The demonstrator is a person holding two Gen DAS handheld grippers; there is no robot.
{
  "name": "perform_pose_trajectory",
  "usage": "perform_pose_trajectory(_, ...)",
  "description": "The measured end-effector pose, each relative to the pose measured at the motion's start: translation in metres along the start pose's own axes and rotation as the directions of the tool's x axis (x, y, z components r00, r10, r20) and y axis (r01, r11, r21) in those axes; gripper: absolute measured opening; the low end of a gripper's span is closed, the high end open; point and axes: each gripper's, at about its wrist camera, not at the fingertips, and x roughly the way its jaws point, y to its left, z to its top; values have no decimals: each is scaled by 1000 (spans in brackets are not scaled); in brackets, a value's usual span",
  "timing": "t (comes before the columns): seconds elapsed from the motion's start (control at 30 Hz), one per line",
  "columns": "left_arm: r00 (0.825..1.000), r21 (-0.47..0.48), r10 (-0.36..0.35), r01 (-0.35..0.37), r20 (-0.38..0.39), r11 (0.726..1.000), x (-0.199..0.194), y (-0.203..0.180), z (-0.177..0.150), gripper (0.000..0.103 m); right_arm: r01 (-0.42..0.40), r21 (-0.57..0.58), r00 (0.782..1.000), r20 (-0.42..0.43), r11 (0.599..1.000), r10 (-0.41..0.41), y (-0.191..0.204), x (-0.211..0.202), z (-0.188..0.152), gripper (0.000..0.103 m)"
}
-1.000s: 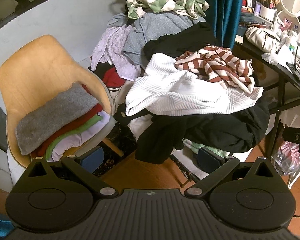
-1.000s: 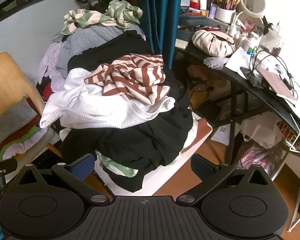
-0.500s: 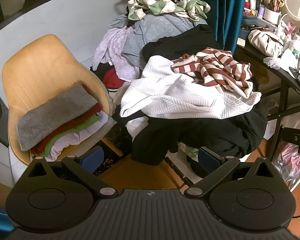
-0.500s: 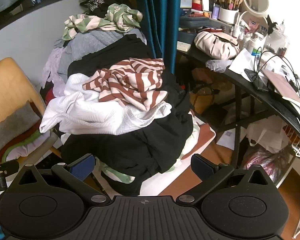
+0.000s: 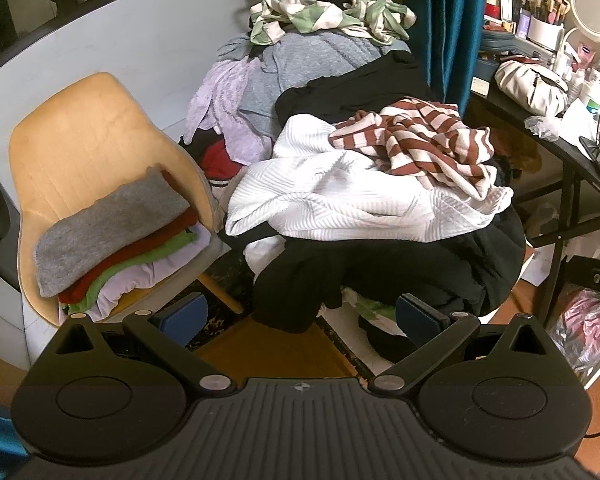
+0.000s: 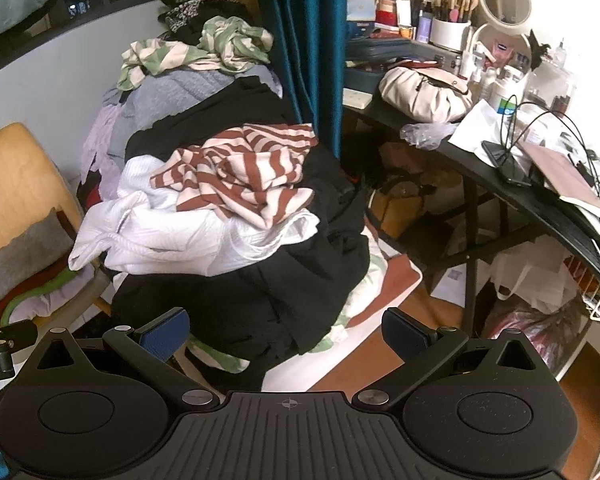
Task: Fold clothes
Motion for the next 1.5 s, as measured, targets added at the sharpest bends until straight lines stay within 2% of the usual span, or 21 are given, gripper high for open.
perform_pose_trajectory(0.7,1000,-10,-8,8,-13,1000,3,-30,1,102,8,65,1000,1,998,-8,-37,1,-7,102)
perform_pose_trajectory(1.13,999,7,-20,20,-34,1000,13,-49,7,102,4,100,1000,-24,995,-1,-58,15,-8,102)
perform_pose_trajectory(1.33,999,0,-24,24,-22,1000,14,-47,6,102,-3,62,1000,-18,998,4,-51,18,-3,102)
perform_pose_trajectory(1.5,999,-24,-10,9,-46,1000,19,-40,8,102,-21,61,1000,-17,998,22,-48,21,-1,102)
